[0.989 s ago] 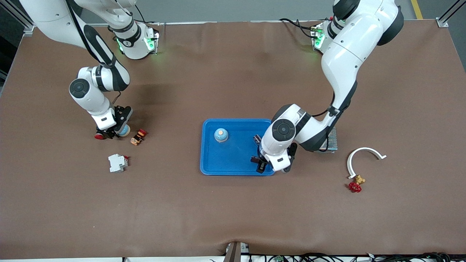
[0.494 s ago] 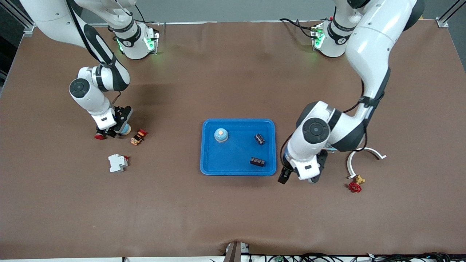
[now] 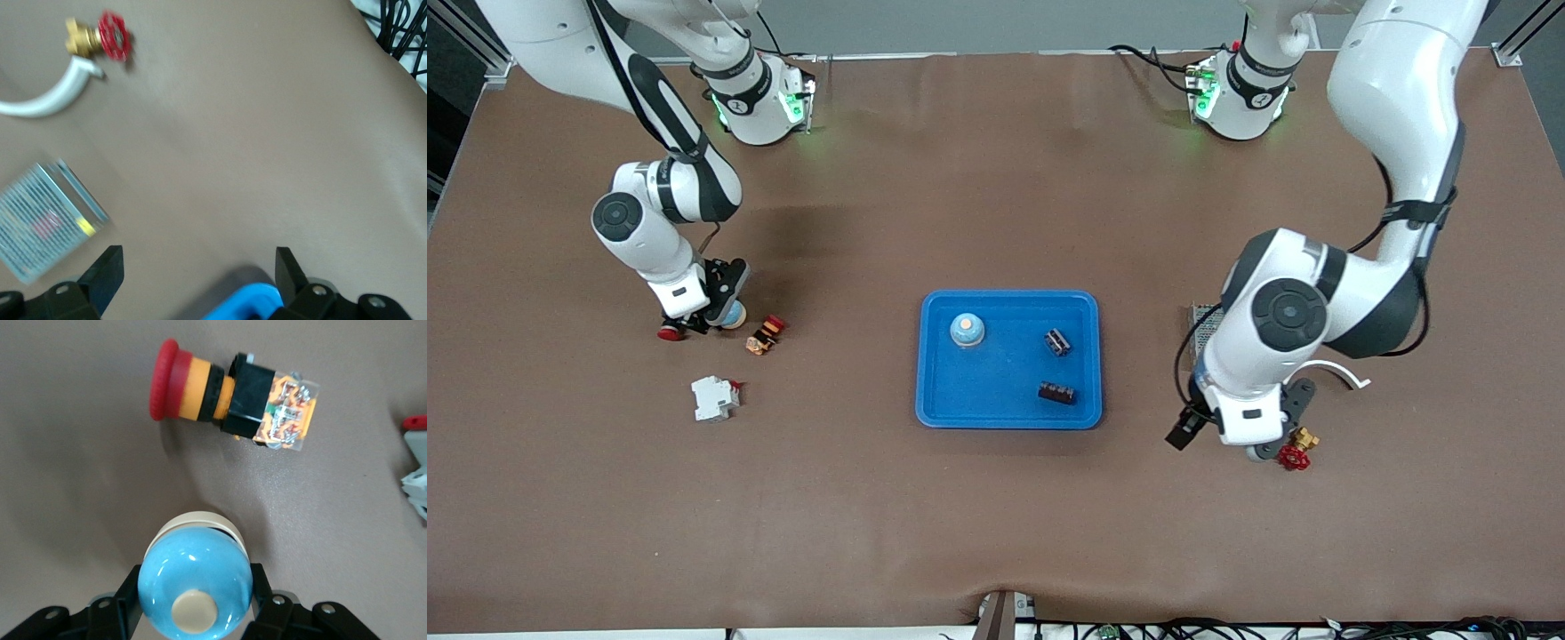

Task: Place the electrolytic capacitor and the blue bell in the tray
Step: 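Lower the bell into the tray while the left gripper returns to rest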

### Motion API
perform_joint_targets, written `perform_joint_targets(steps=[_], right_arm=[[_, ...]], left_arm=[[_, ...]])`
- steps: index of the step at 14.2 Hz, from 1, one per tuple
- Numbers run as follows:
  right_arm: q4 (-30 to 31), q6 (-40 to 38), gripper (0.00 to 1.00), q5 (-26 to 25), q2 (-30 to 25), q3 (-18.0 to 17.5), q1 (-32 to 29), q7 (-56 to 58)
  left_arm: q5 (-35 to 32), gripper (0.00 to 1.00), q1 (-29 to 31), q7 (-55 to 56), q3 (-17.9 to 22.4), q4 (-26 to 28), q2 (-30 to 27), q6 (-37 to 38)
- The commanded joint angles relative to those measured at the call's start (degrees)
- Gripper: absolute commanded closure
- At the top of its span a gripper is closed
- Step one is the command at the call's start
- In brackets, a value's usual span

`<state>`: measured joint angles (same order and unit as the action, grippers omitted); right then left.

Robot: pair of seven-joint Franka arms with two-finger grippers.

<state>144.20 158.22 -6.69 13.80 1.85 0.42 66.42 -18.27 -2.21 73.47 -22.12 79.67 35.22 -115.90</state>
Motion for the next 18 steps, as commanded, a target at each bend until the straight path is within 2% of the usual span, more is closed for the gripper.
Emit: perform_joint_targets(steps=[1, 4, 7, 11, 15, 18], right_arm=[[-4.2, -12.7, 0.68, 4.2, -6.3, -1.2, 1.6, -0.4], [-16.3, -29.4, 0.68, 11.8, -6.2, -1.1, 6.1, -2.9], [-26.2, -39.1, 0.68, 11.9, -6.2, -1.1, 12.5, -18.0], [-34.1, -40.3, 0.69, 11.8, -4.6, -1.0, 24.2, -46.3], [-44.9, -40.1, 0.69, 11.4, 3.9, -1.0, 33.7, -73.4], [-54.1, -39.4, 0.69, 11.1, 13.0, -1.0, 36.7, -83.2]], left_arm=[[-0.5, 0.0, 2.4, -9.2, -0.4, 1.6, -3.9, 3.6], [-0.4, 0.0, 5.3, -17.1, -0.5, 1.6, -6.6, 6.7], [0.6, 0.0, 7.6, -22.9, -0.5, 1.6, -9.2, 9.0], [2.3, 0.0, 9.9, -31.2, -0.6, 1.5, -12.8, 12.8], [5.3, 0.0, 10.9, -37.3, -0.3, 1.5, -16.8, 16.1], [5.3, 0.0, 11.6, -42.4, -0.4, 1.5, -19.2, 18.7]])
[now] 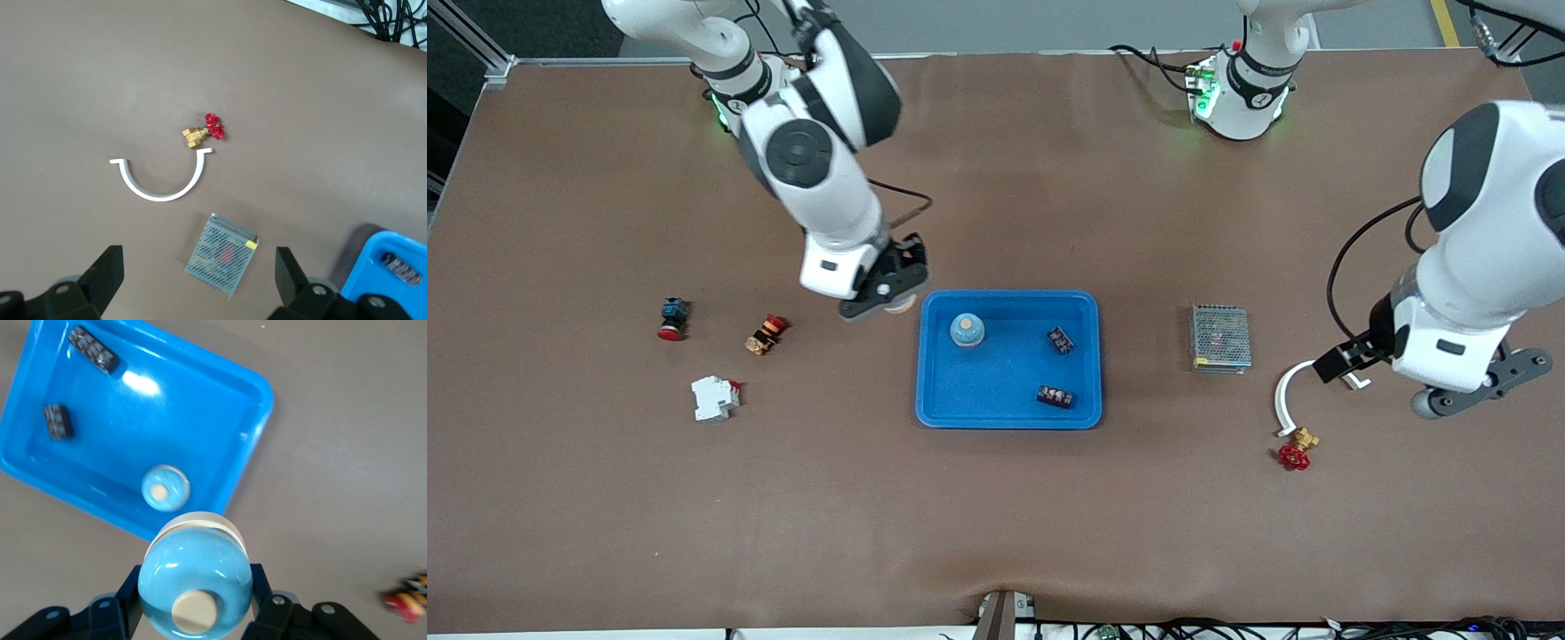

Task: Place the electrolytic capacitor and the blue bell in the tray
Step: 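Lower the bell into the tray while the left gripper returns to rest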

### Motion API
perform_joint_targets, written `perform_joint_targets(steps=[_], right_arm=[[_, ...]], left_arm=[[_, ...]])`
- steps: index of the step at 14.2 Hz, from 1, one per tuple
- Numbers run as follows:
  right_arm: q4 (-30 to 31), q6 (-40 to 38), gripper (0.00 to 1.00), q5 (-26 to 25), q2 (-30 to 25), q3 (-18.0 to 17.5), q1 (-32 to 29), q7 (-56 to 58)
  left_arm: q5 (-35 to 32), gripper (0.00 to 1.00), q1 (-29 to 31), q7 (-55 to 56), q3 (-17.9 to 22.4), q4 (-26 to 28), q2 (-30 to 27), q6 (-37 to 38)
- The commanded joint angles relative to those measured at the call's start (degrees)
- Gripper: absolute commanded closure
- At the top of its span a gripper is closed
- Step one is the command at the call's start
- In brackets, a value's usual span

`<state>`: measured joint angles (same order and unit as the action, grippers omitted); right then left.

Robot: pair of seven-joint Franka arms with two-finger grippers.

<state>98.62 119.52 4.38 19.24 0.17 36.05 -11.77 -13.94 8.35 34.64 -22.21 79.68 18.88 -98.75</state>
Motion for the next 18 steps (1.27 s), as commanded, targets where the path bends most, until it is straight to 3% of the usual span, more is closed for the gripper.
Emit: perform_joint_targets(steps=[1, 4, 7, 11, 18], right_arm=[[-11.1, -0.2, 0.69, 0.0, 10.0, 0.8, 1.4, -6.6], [-18.4, 4.6, 0.69, -0.2, 18.6, 0.9, 1.4, -7.7], [-18.9, 13.0, 0.69, -1.1, 23.5, 0.9, 1.2, -6.7], [-18.8, 15.6, 0.69, -2.1, 26.1, 1.0, 0.3, -1.0], [-17.9, 15.4, 0.69, -6.5, 27.1, 1.0, 2.0, 0.3]], left_arm=[[1.0, 0.0, 1.1, -5.1, -0.3, 1.5, -3.7, 2.5], [3.3, 0.0, 1.1, -6.5, -0.2, 1.7, -5.7, 5.6], [5.2, 0.0, 0.7, -11.2, 1.2, 4.7, -9.7, 6.7], [11.3, 0.0, -6.6, -16.4, 11.5, 11.3, -16.7, 6.8], [11.6, 0.0, -10.5, -20.1, 16.4, 18.3, -24.3, 7.6]])
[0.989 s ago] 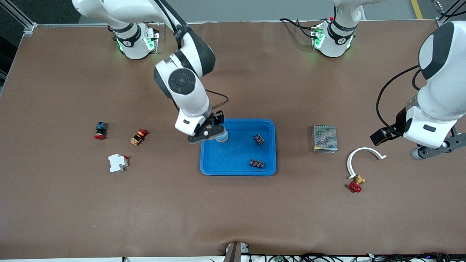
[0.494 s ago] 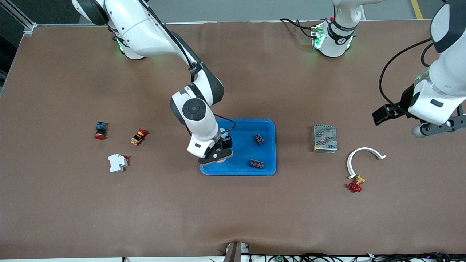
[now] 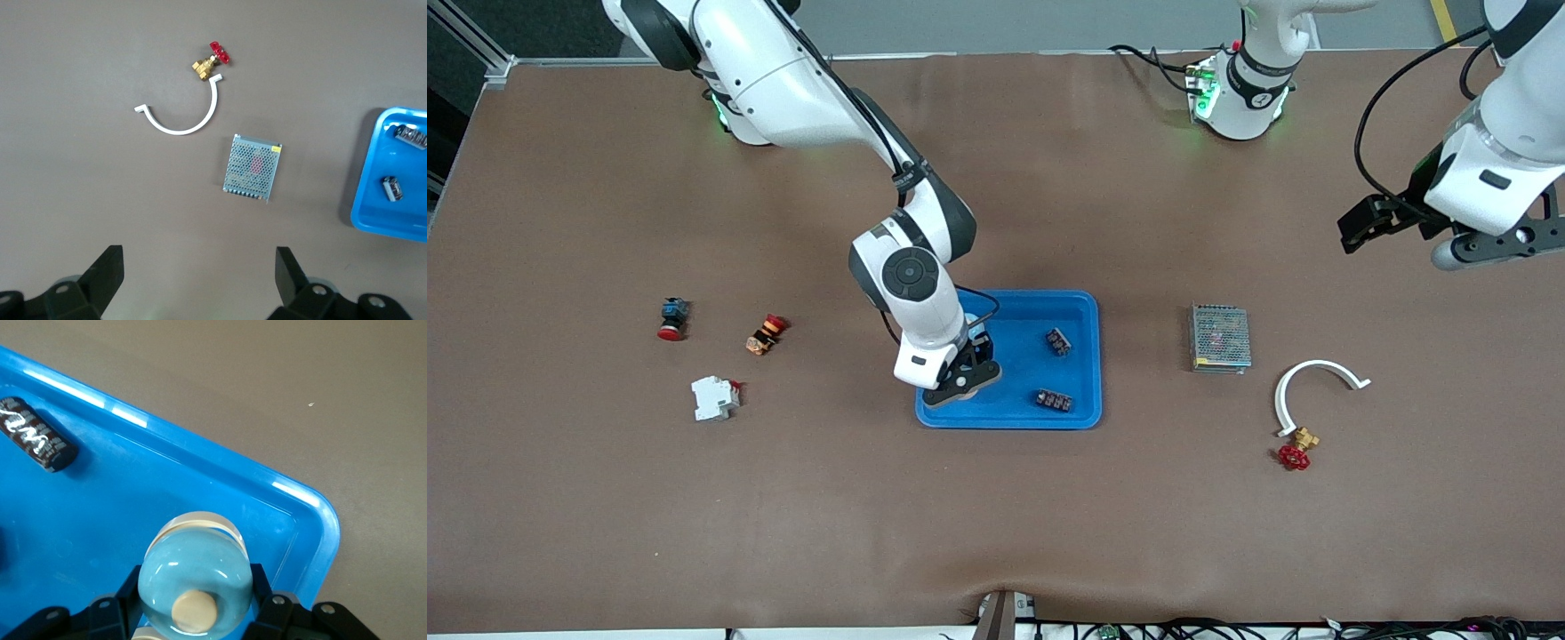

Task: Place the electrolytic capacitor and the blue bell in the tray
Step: 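Lower the bell into the tray while the left gripper returns to rest, then open the right gripper to release the bell in the tray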

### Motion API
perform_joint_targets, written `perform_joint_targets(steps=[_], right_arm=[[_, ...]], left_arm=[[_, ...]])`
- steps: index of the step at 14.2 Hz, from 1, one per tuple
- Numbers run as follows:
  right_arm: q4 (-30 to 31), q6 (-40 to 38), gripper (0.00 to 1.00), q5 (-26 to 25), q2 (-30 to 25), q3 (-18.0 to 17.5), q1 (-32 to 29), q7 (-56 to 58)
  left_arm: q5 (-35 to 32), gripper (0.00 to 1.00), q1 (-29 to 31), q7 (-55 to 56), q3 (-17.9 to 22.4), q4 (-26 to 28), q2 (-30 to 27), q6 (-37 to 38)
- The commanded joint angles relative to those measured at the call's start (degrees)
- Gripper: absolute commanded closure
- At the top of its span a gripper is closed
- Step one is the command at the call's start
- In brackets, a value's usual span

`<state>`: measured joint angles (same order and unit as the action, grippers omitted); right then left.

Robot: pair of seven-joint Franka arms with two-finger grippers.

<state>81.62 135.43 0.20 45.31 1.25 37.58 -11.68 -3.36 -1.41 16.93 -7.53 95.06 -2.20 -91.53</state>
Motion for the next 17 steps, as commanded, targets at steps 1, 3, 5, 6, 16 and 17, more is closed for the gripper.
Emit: perform_joint_targets(steps=[1, 3, 5, 6, 16, 17], right_arm=[[-0.7, -0.4, 0.69, -3.9, 1.6, -0.1, 0.7, 0.2], [-0.6, 0.5, 0.69, -5.8, 2.8, -0.1, 0.9, 0.0], [-0.6, 2.6, 0.69, -5.9, 4.2, -0.1, 2.1, -0.3], [-0.7, 2.9, 0.69, -6.0, 4.9, -0.1, 2.1, -0.4], [-1.4, 1.9, 0.0, -5.0, 4.2, -0.2, 1.9, -0.3], [-1.4, 1.8, 0.0, -5.0, 3.6, -0.2, 1.6, -0.3]], left_arm=[[1.0, 0.0, -0.9, -2.4, 2.1, 2.8, -3.4, 1.3], [0.9, 0.0, -0.6, -2.5, 2.1, 2.2, -3.5, 1.6], [0.9, 0.0, -0.3, -2.5, 2.0, 2.1, -3.3, 1.6], [0.9, 0.0, -0.3, -2.5, 2.0, 2.0, -3.2, 1.6], [1.6, 0.0, -0.2, -2.4, 2.0, 1.8, -2.0, 1.0], [1.6, 0.0, -0.2, -2.4, 2.0, 1.5, -1.8, 0.9]])
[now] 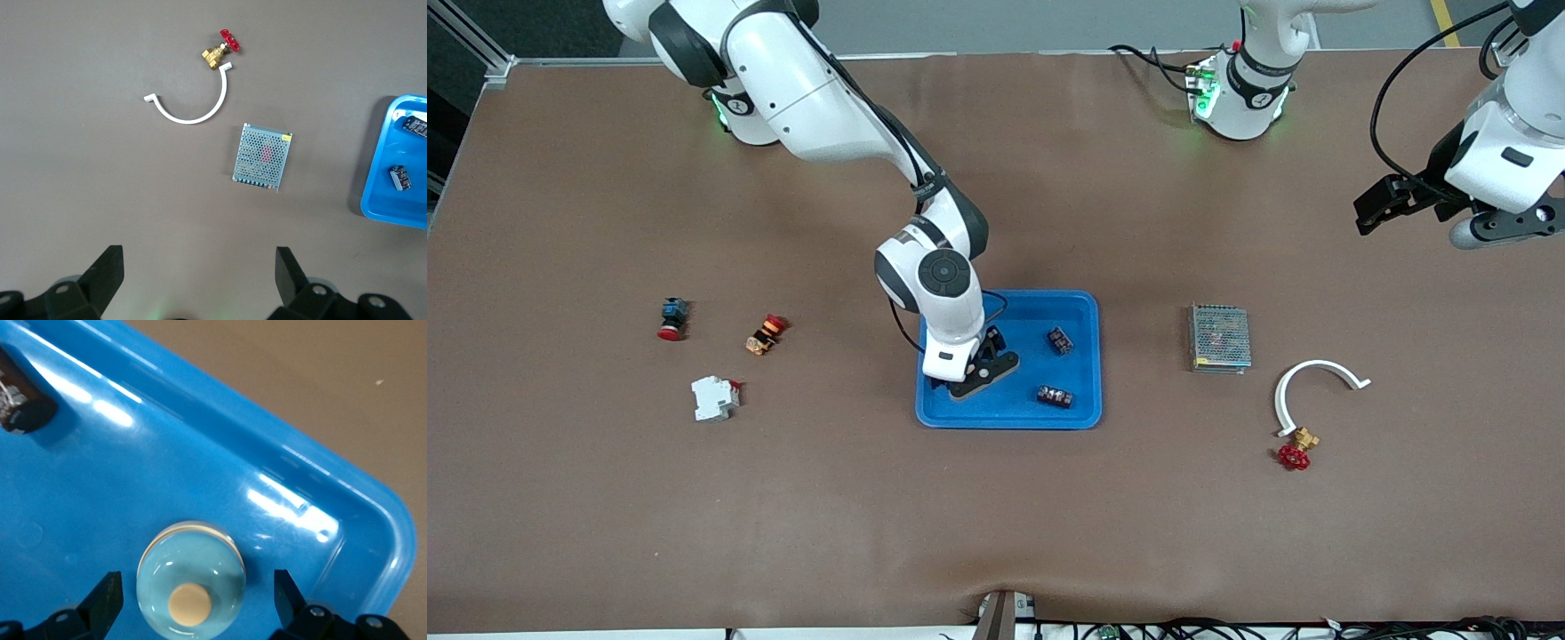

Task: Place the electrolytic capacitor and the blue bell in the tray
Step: 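Open the right gripper to release the bell in the tray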

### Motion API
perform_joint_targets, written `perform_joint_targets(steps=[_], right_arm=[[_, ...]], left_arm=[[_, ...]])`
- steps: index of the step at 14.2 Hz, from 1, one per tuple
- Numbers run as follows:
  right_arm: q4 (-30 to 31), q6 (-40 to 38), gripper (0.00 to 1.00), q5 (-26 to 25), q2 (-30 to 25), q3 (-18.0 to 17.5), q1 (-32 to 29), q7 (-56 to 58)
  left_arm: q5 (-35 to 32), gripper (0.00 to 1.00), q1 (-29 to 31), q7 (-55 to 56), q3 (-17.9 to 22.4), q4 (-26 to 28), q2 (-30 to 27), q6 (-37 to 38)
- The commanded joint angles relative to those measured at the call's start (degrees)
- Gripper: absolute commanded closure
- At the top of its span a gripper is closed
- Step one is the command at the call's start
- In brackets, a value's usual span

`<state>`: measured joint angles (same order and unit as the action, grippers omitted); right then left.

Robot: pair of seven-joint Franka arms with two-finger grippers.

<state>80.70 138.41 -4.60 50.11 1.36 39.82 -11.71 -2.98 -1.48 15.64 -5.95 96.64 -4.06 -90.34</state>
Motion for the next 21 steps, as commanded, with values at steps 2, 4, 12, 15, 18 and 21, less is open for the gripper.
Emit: perform_joint_targets(steps=[2, 4, 12, 15, 18, 21], right_arm=[[-0.5, -1.3, 0.0, -0.1, -1.8, -0.3, -0.6, -0.3], [-0.5, -2.6, 0.0, -0.1, -3.2, -0.3, -0.4, -2.1], [-0.9, -24.5, 0.0, 0.2, -17.1, -2.0, 2.4, -11.7], [-0.8, -33.9, 0.0, 0.1, -23.2, -2.0, 1.2, -13.1], [-0.8, -40.8, 0.0, 0.2, -28.8, -6.3, -6.1, -12.8], [-0.6, -47.5, 0.0, 0.2, -34.6, -15.3, -19.6, -12.4]], left_arm=[[1.2, 0.0, -0.3, -1.1, 0.4, -0.9, 0.8, -0.3], [1.3, 0.0, 0.0, -1.0, 0.4, -1.2, 1.2, -1.0], [1.6, 0.0, -0.1, -1.1, 0.4, -1.3, 0.5, -0.6], [1.6, 0.0, -0.4, -0.8, 0.0, -1.3, 0.7, -1.1], [1.6, 0.0, -0.6, -0.8, -0.1, -1.3, 0.7, -1.2], [1.5, 0.0, -0.7, -1.0, -0.1, -1.4, 0.7, -1.1]])
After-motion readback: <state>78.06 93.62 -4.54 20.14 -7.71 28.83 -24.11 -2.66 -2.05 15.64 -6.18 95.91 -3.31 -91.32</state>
